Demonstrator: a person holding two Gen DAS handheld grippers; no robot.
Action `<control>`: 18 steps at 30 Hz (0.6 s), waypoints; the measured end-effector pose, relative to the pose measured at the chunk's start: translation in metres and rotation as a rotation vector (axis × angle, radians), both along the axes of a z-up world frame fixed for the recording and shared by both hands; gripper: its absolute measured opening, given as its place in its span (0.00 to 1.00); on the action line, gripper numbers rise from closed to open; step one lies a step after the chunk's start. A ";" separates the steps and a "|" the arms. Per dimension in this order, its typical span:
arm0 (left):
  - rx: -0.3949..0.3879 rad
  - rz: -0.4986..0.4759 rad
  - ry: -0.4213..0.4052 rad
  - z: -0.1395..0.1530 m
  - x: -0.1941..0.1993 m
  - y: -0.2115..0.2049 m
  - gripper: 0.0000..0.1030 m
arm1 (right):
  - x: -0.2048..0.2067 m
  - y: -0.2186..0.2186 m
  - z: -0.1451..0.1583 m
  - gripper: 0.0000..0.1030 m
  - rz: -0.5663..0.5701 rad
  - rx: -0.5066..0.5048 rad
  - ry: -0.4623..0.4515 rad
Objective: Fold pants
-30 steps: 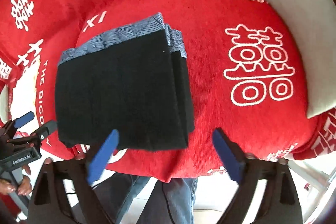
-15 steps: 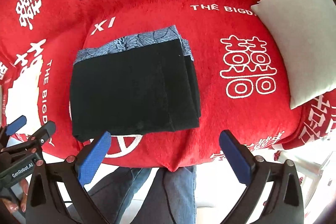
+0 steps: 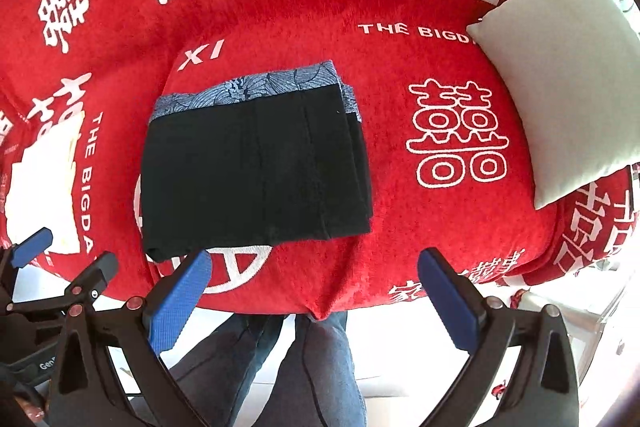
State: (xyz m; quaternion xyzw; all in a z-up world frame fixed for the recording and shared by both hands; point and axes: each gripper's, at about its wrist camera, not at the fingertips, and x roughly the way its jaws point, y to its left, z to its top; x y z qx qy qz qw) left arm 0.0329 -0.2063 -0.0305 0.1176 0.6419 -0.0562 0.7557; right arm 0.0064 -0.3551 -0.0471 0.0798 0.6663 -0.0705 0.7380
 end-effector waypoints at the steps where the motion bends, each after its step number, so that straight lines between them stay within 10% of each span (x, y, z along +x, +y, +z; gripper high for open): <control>1: 0.005 0.000 0.003 0.001 -0.003 -0.001 0.99 | -0.002 0.000 0.001 1.00 0.008 0.000 0.000; 18: 0.005 0.068 -0.024 0.018 -0.026 -0.003 0.99 | -0.020 -0.001 0.011 1.00 0.077 0.020 -0.020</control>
